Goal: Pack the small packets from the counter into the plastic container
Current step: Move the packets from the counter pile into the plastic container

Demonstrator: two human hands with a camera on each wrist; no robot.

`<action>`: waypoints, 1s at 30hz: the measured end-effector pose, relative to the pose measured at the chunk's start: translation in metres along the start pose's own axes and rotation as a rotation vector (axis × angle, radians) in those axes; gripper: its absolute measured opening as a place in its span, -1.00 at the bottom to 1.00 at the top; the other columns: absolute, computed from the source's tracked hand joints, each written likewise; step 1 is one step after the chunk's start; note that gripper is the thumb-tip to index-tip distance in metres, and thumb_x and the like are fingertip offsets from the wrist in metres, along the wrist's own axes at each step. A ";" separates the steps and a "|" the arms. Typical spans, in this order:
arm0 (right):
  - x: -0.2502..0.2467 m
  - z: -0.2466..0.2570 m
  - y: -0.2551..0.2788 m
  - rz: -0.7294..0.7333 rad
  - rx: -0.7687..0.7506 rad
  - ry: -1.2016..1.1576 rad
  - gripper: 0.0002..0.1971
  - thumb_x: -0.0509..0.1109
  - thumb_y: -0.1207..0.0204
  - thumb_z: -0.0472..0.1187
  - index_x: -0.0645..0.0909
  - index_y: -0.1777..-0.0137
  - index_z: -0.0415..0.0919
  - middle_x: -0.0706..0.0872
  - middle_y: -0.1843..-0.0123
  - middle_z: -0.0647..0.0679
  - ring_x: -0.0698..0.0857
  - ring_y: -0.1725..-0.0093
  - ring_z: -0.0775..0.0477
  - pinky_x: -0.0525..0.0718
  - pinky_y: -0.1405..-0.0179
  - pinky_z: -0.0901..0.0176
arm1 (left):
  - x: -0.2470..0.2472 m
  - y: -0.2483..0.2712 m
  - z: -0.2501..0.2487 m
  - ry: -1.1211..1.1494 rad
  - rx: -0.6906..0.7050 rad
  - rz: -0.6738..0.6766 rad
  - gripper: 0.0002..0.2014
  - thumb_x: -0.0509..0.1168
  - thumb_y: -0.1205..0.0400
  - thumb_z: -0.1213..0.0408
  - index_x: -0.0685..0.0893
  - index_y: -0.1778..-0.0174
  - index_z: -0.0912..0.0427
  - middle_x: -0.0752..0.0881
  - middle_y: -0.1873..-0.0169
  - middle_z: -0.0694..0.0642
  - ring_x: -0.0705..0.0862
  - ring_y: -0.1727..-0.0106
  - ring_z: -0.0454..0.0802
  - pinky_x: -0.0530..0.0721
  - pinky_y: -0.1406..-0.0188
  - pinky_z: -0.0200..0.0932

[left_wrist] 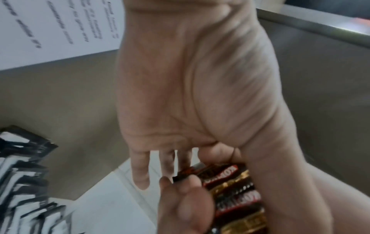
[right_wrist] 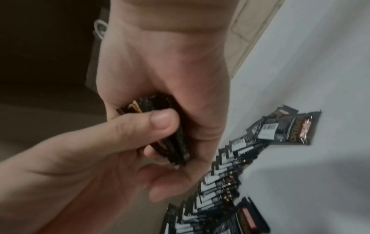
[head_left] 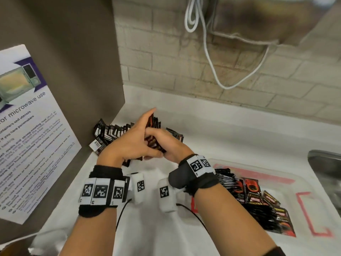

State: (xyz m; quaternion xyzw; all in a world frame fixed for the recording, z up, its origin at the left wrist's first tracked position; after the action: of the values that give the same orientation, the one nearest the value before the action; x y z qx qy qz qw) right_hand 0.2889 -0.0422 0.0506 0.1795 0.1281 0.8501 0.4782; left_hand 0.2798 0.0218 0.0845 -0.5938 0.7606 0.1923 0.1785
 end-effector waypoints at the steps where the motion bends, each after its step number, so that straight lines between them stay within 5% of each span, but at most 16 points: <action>1: -0.005 0.004 0.007 0.001 -0.013 -0.022 -0.85 0.29 -0.51 -0.29 0.65 0.01 -0.33 0.60 0.16 -0.32 0.68 0.19 -0.30 0.77 0.40 0.00 | 0.004 0.000 -0.009 -0.022 0.034 0.012 0.31 0.75 -0.23 0.27 -0.04 -0.62 -0.54 0.46 -0.51 0.06 0.63 -0.34 0.02 0.72 -0.08 -0.18; 6: -0.040 0.021 0.042 -0.062 -0.114 -0.304 -0.86 0.23 -0.42 -0.35 0.61 0.26 -0.23 0.62 0.30 -0.16 0.66 0.24 -0.09 0.61 0.30 0.08 | 0.035 -0.004 -0.062 -0.120 0.204 0.048 0.15 0.76 -0.20 0.18 0.18 -0.59 -0.33 0.46 -0.45 -0.11 0.52 -0.44 -0.11 0.62 -0.39 -0.05; 12: -0.091 0.031 0.093 -0.177 -0.232 -0.438 -0.85 0.23 -0.26 -0.25 0.62 0.39 -0.20 0.57 0.37 -0.14 0.60 0.33 -0.09 0.56 0.38 0.07 | 0.086 -0.005 -0.113 -0.104 0.360 0.163 -0.05 0.65 -0.36 0.30 0.30 -0.60 -0.18 0.50 -0.39 -0.14 0.57 -0.39 -0.16 0.63 -0.34 -0.09; 16: -0.140 0.034 0.134 -0.383 -0.377 -0.542 -0.68 0.24 -0.37 -0.37 0.49 -0.11 -0.11 0.54 0.31 -0.13 0.61 0.40 -0.09 0.66 0.44 0.11 | 0.115 -0.004 -0.145 -0.227 0.478 0.050 -0.05 0.65 -0.38 0.17 0.30 -0.66 -0.13 0.33 -0.53 -0.12 0.29 -0.52 -0.18 0.35 -0.37 -0.50; 19: -0.176 0.034 0.170 -0.507 -0.497 -0.579 -0.76 0.25 -0.56 -0.39 0.49 -0.10 -0.05 0.54 0.31 -0.09 0.63 0.43 -0.07 0.67 0.42 0.06 | 0.135 0.005 -0.170 -0.258 0.567 -0.091 -0.29 0.62 -0.39 0.17 0.46 -0.43 -0.09 0.48 -0.23 -0.08 0.48 -0.19 -0.09 0.54 -0.08 -0.26; 21: -0.194 0.030 0.188 -0.580 -0.514 -0.552 -0.89 0.31 -0.64 -0.28 0.43 -0.07 -0.12 0.54 0.20 -0.14 0.65 0.29 -0.11 0.64 0.31 -0.01 | 0.157 0.009 -0.181 -0.211 0.589 -0.081 -0.44 0.56 -0.40 0.25 0.47 -0.26 -0.08 0.55 -0.06 -0.12 0.54 0.03 -0.20 0.58 0.05 -0.24; 24: -0.214 0.013 0.210 -0.627 -0.480 -0.559 -0.67 0.32 -0.66 -0.07 0.46 -0.26 -0.29 0.61 -0.02 -0.26 0.69 -0.02 -0.20 0.64 -0.04 -0.13 | 0.185 0.011 -0.190 -0.178 0.598 -0.067 -0.58 0.48 -0.46 0.29 0.51 -0.18 -0.02 0.63 0.00 -0.18 0.55 0.05 -0.33 0.49 0.09 -0.47; 27: -0.232 0.000 0.240 -0.669 -0.508 -0.414 -0.76 0.13 -0.63 -0.08 0.46 0.19 -0.20 0.58 0.29 -0.06 0.60 0.19 -0.04 0.57 0.07 0.00 | 0.203 0.008 -0.191 -0.147 0.573 -0.036 -0.64 0.45 -0.48 0.35 0.58 -0.15 0.00 0.69 0.02 -0.21 0.61 -0.04 -0.28 0.55 0.02 -0.35; 30: -0.245 -0.020 0.263 -0.753 -0.445 -0.154 -0.73 0.01 -0.61 -0.15 0.47 0.24 -0.16 0.63 0.24 0.01 0.55 0.18 0.03 0.45 0.12 0.09 | 0.218 0.005 -0.186 -0.105 0.494 0.000 -0.64 0.47 -0.48 0.35 0.62 -0.15 -0.05 0.68 0.06 -0.21 0.65 -0.03 -0.17 0.63 0.08 -0.21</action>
State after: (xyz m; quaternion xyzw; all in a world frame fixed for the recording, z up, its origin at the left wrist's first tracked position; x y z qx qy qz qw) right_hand 0.1960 -0.3875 0.0903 0.0761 -0.0375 0.6076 0.7897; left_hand 0.2164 -0.2524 0.1363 -0.5213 0.7744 0.0310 0.3573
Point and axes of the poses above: each hand's wrist, its own y-axis away from the middle knuckle, its own x-axis out of the palm, z = x × y, the point moved 9 cm from there along -y, towards the middle knuckle
